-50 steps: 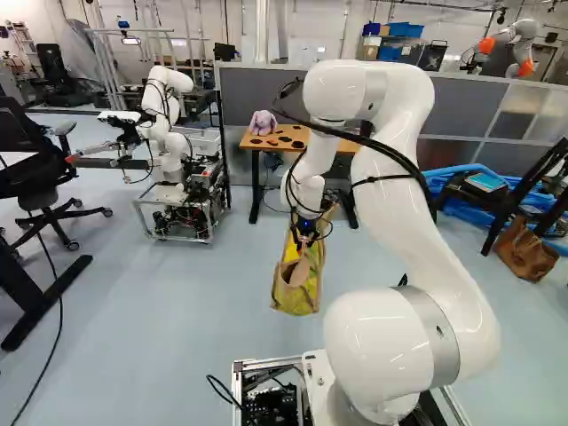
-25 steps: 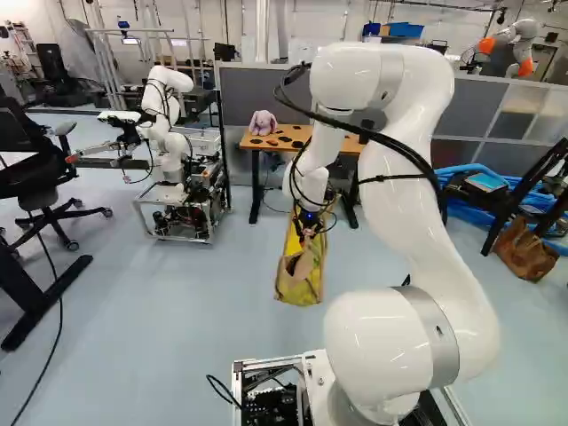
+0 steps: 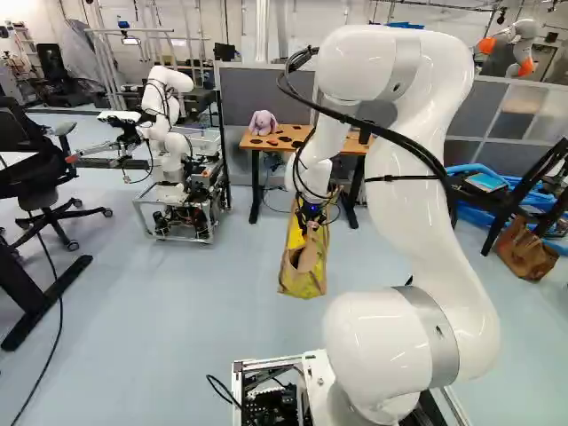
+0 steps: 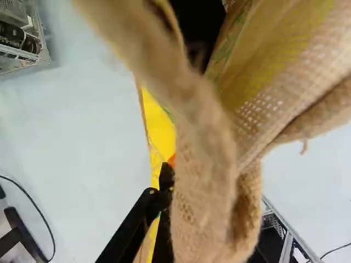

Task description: Pick up the bag on the ground and place it on the table

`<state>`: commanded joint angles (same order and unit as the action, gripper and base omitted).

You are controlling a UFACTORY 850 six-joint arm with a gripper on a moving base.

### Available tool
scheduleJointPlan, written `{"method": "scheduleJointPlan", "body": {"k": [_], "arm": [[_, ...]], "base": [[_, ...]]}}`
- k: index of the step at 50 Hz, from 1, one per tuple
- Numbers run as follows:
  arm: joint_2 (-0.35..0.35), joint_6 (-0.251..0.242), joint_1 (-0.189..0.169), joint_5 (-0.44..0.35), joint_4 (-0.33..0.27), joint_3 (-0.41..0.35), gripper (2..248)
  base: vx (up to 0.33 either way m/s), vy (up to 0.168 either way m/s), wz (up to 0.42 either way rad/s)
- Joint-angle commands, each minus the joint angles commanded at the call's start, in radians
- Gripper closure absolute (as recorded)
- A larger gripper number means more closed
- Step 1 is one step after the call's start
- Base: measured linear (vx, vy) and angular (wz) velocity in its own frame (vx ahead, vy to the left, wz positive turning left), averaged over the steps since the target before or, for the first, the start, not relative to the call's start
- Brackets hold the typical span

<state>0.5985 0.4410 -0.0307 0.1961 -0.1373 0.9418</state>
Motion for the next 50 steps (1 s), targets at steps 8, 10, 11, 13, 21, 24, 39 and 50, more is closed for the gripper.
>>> {"method": "scheduleJointPlan", "body": {"k": [8, 10, 11, 13, 21, 24, 39, 50], "arm": [[-0.021, 0.0, -0.003, 0.015, -0.01, 0.003, 228], [-0.026, 0.0, -0.004, 0.019, -0.012, 0.003, 228], [-0.029, 0.0, -0.005, 0.021, -0.013, 0.004, 228], [-0.034, 0.0, -0.005, 0.025, -0.016, 0.005, 228], [-0.054, 0.0, -0.008, 0.041, -0.025, 0.009, 228], [-0.061, 0.0, -0.009, 0.047, -0.029, 0.011, 228], [-0.097, 0.0, -0.013, 0.077, -0.047, 0.021, 228], [-0.121, 0.0, -0.015, 0.099, -0.059, 0.029, 228]], "base": [[0.0, 0.0, 0.0], [0.0, 0.0, 0.0], [0.0, 0.0, 0.0], [0.0, 0.0, 0.0], [0.0, 0.0, 0.0], [0.0, 0.0, 0.0], [0.0, 0.0, 0.0], [0.0, 0.0, 0.0]]}}
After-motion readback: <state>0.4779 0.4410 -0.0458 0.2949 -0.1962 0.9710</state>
